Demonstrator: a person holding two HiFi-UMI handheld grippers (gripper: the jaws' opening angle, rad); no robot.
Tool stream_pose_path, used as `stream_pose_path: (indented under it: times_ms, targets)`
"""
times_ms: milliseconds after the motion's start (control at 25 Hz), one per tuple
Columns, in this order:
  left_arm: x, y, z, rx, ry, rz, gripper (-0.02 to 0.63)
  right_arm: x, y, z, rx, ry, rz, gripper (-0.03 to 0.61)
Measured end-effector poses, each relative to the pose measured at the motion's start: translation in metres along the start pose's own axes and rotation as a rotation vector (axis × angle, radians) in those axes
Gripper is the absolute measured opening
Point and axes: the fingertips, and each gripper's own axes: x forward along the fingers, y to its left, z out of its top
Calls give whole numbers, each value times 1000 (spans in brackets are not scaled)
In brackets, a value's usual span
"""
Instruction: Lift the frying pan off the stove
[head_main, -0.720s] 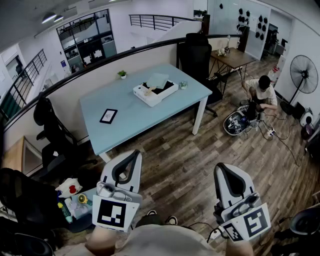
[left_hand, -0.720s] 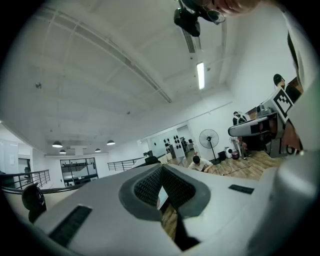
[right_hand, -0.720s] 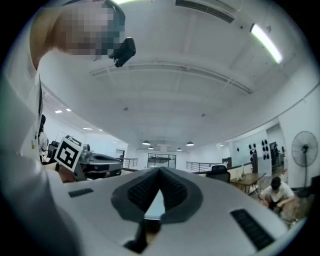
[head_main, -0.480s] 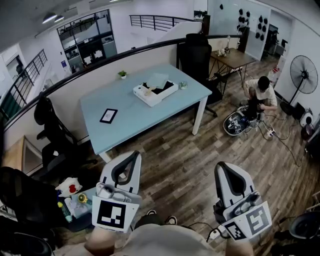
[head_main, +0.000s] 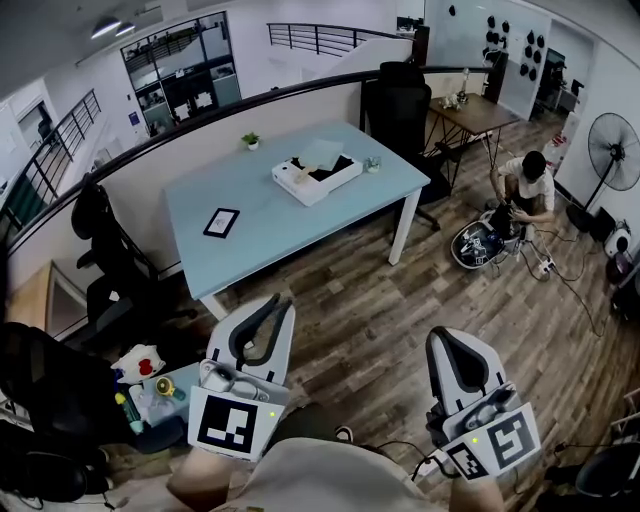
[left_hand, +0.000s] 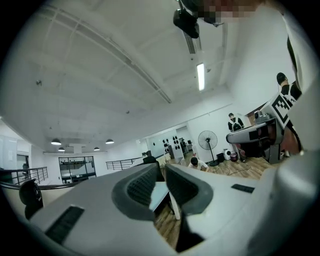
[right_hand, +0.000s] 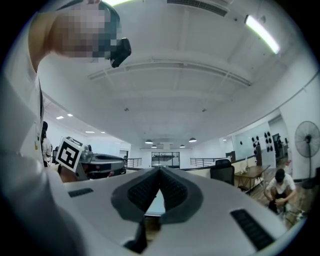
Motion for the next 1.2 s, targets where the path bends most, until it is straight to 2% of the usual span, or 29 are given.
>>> stream_pose_path:
  times_ms: [40, 80, 120, 200, 400, 760, 1000, 1200]
  targets:
    - [3, -1, 0, -11, -11, -9, 107, 1, -2, -2, 5, 5, 0, 5]
    - [7, -3, 2, -17, -28, -18, 286, 2, -3, -4, 12, 10, 1, 5]
    - [10, -4, 4, -15, -49, -20, 408, 4, -5, -7, 20, 16, 4, 5]
    - [15, -4, 7, 2, -76, -6, 414, 9, -10, -12, 23, 32, 6, 5]
    - [37, 9, -1, 4, -75, 2, 419, 33, -25, -21, 6, 62, -8, 5]
    - [114, 50, -24, -6, -56, 1, 419, 107, -70, -34, -1, 84, -6, 5]
    - [185, 84, -42, 1, -11, -15, 419, 171, -110, -46, 15, 125, -15, 5]
    - [247, 121, -63, 16, 67, -19, 419, 229, -139, -58, 44, 163, -25, 5]
